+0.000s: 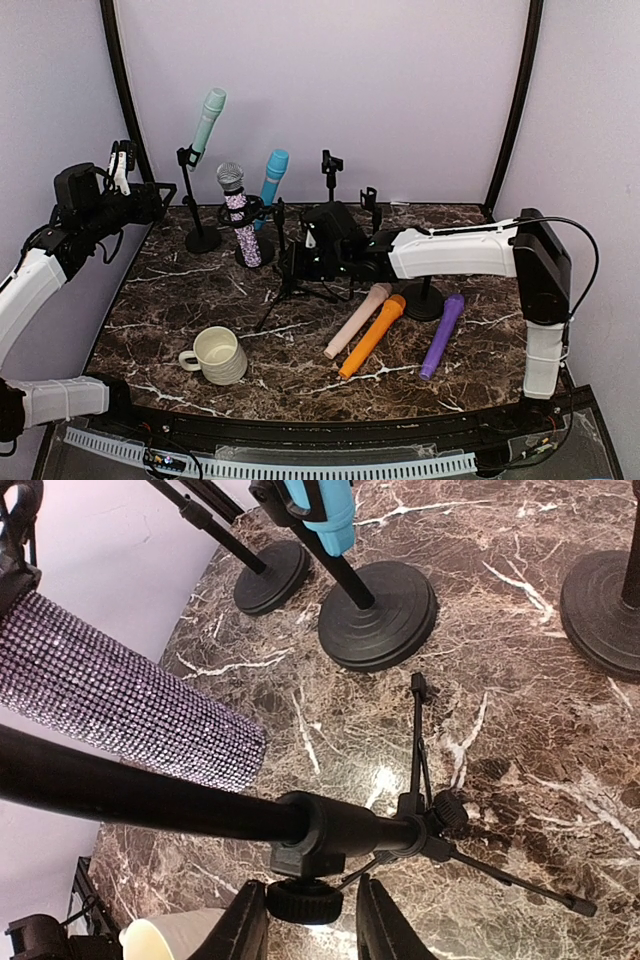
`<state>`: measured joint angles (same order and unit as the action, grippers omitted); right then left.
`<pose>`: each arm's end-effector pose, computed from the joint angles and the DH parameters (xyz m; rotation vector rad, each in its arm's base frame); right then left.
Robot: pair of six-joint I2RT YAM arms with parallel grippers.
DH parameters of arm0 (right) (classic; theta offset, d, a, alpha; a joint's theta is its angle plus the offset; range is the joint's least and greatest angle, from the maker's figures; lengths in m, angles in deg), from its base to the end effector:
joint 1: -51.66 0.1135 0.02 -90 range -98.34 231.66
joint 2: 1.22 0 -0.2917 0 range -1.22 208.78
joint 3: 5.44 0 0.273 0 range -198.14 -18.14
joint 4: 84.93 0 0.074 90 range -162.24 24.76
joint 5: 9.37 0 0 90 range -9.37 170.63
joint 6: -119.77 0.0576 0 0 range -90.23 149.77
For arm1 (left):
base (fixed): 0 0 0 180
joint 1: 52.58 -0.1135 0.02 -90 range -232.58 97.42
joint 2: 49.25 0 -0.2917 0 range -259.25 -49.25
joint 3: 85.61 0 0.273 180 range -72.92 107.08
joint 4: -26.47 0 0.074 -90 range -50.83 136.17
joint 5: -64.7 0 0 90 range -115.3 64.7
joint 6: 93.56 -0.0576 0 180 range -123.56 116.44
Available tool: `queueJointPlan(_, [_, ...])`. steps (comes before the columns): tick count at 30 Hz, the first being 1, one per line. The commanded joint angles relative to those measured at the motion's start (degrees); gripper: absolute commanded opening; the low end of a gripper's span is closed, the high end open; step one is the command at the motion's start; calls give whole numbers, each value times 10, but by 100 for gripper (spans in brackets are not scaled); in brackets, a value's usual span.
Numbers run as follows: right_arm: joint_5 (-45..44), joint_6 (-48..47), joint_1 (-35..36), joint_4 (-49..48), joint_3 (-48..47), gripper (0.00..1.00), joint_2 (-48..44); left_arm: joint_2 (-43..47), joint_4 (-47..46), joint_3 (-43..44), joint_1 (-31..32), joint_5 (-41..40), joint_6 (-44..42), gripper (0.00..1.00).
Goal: Remove the microphone from the stand
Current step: Unscrew the knob on the stand of the microphone stand.
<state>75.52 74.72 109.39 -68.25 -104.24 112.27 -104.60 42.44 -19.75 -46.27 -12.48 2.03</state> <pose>0.2780 0.4306 0.2434 -0.1963 2.2640 0.9328 0.2492 -0.0404 0.3909 0.1806 1.6653 -0.3432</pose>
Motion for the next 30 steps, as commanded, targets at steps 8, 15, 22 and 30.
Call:
queueJointPlan(8, [-16, -18, 7, -1, -31, 30, 23, 13, -17, -7, 0, -1, -4, 75])
queueJointPlan(15, [-44, -36, 10, 8, -24, 18, 15, 10, -19, -9, -1, 5, -6, 75])
queueJointPlan(22, [-48, -117, 2, 40, -13, 12, -13, -4, -26, -7, -1, 56, -9, 75])
queueJointPlan(30, [-25, -197, -17, 78, -15, 10, -15, -16, -31, -7, 1, 98, -10, 75])
